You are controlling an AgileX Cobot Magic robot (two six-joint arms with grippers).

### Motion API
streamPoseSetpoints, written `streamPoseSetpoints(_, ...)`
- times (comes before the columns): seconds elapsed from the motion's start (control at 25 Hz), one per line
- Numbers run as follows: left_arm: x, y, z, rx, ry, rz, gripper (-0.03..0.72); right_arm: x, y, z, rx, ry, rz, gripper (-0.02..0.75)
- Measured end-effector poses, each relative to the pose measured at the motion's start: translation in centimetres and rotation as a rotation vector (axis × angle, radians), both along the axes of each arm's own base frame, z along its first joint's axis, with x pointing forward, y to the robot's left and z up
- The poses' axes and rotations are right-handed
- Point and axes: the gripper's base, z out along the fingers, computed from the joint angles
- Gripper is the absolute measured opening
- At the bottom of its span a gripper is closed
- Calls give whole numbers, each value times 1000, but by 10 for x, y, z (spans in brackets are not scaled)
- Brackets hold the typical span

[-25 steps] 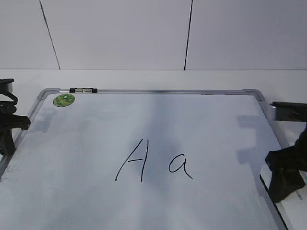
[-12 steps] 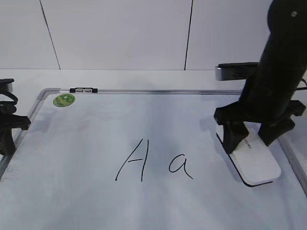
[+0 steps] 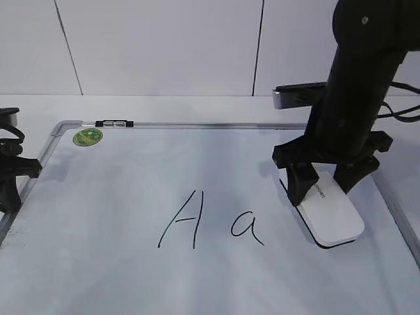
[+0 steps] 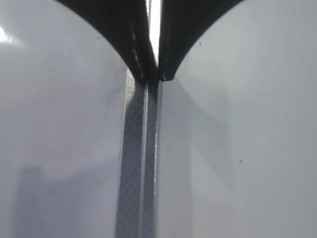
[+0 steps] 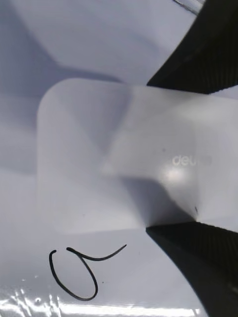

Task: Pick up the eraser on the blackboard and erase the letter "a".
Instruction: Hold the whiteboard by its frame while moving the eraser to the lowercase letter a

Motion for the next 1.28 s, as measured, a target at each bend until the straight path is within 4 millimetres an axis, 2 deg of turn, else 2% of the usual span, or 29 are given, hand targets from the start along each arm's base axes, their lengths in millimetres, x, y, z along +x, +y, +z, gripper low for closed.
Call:
streamPoseSetpoints(0.68, 0, -1, 0, -6, -2, 5, 15, 1, 6, -13, 8, 50, 0, 536)
streamPoseSetpoints(0.88, 0, -1, 0, -8, -1, 6, 15, -5, 27, -12, -1, 39, 68, 536)
streamPoseSetpoints(1.12, 0, -1, 0, -9, -1, 7, 15, 0, 53, -18, -8, 24, 132, 536)
streamPoseSetpoints(1.28, 0, -1, 0, -9, -1, 7, 15, 3, 60, -23, -11, 30, 146, 536)
